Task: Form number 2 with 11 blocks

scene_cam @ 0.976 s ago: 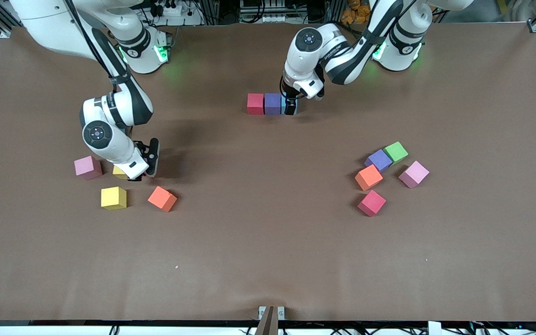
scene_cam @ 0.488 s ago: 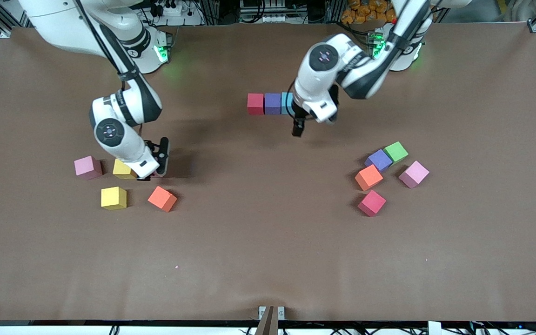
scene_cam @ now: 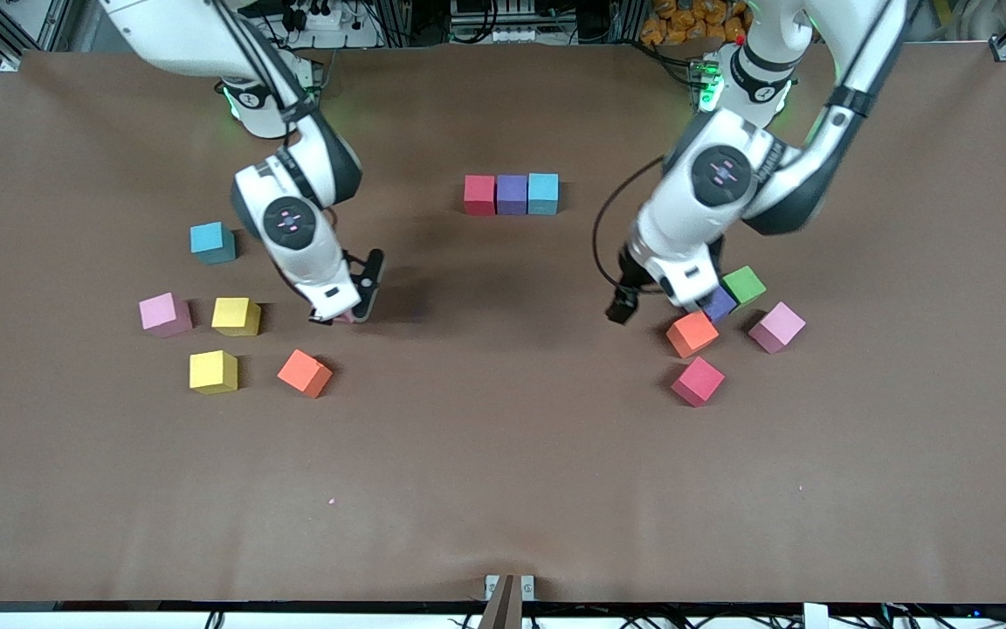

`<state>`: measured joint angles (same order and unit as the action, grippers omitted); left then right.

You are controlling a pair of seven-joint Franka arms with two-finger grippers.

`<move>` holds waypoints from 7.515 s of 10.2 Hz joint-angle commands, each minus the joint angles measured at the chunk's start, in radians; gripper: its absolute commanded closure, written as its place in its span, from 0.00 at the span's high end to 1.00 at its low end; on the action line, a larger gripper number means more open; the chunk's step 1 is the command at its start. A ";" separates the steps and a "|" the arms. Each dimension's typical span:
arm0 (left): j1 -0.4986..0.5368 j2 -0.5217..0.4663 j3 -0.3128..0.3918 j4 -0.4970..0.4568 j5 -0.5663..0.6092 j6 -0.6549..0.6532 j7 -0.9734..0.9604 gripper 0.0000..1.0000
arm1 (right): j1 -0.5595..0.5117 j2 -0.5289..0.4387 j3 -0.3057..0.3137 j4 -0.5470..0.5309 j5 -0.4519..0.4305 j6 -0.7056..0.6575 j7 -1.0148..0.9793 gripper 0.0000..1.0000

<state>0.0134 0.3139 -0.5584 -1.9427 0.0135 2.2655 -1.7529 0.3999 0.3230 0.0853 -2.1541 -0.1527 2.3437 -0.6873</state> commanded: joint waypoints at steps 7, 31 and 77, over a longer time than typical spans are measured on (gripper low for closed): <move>0.144 0.125 0.000 0.027 0.169 -0.023 0.514 1.00 | 0.318 0.099 0.004 0.224 0.163 -0.070 0.775 0.11; 0.186 0.280 -0.018 0.007 0.428 -0.014 0.648 0.40 | 0.547 0.406 0.001 0.559 0.314 -0.096 1.609 0.12; -0.190 0.372 -0.166 -0.041 0.505 0.078 0.521 0.37 | -0.228 0.214 0.021 0.308 -0.005 -0.016 0.152 1.00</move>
<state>-0.1769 0.6921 -0.7285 -1.9434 0.4897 2.3411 -1.1978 0.1787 0.5821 0.0886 -1.7542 -0.1450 2.2532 -0.5238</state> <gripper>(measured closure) 0.405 0.000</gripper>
